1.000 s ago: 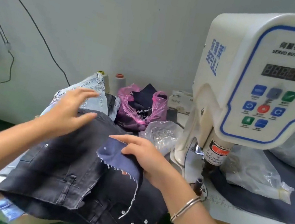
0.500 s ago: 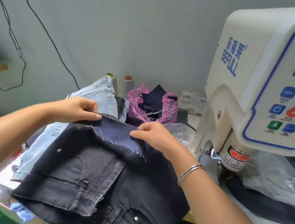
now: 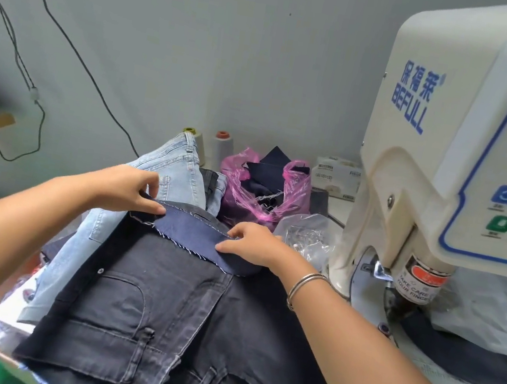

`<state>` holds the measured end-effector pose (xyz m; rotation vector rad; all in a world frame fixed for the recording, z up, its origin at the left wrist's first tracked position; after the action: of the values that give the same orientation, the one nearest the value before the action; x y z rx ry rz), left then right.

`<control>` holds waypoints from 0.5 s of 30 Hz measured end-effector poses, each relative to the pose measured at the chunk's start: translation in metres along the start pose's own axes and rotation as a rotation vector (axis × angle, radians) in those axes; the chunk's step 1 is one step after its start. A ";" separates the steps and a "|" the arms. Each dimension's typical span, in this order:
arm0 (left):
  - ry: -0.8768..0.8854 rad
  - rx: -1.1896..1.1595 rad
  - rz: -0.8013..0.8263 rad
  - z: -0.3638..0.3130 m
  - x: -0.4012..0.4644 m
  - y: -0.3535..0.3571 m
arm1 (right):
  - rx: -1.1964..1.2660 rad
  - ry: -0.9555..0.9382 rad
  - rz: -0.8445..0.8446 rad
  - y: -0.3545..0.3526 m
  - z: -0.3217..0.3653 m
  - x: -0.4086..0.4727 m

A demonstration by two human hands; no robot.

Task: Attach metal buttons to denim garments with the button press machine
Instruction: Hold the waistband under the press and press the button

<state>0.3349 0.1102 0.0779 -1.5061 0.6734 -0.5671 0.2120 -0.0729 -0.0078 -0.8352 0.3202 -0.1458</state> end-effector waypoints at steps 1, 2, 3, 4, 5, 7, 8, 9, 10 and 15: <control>0.019 0.019 -0.005 0.001 -0.001 0.000 | -0.042 -0.026 -0.037 -0.002 0.001 -0.001; 0.043 0.035 -0.011 0.002 -0.002 0.001 | -0.049 -0.056 -0.082 -0.006 0.003 -0.003; 0.072 0.042 -0.018 0.003 -0.004 0.001 | -0.024 -0.088 -0.127 -0.009 0.005 -0.008; 0.100 0.033 -0.027 0.003 -0.006 0.002 | 0.017 -0.126 -0.166 -0.011 0.006 -0.013; 0.132 0.006 -0.035 0.001 -0.008 0.003 | 0.065 -0.168 -0.195 -0.013 0.007 -0.019; 0.207 -0.016 -0.020 -0.009 -0.010 0.006 | 0.165 -0.254 -0.220 -0.018 0.010 -0.035; 0.252 0.013 0.006 -0.017 -0.011 0.009 | 0.207 -0.293 -0.227 -0.020 0.012 -0.043; 0.301 0.043 0.029 -0.027 -0.012 0.011 | 0.237 -0.324 -0.228 -0.023 0.014 -0.052; 0.337 0.053 0.051 -0.037 -0.013 0.012 | 0.259 -0.348 -0.226 -0.025 0.015 -0.062; 0.430 -0.205 0.163 -0.082 -0.033 0.007 | 0.368 -0.391 -0.215 -0.029 0.006 -0.128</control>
<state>0.2527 0.0761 0.0765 -1.5118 1.2062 -0.7211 0.0929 -0.0559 0.0458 -0.5145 -0.1642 -0.2297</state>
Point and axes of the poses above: each hand's wrist, its own x-axis towards the middle knuckle, its own y-axis out of the palm, z = x × y, the point moved 7 cm from there along x, towards the middle knuckle, and after that the axes turned 6 degrees about y, right-handed, at the moved point
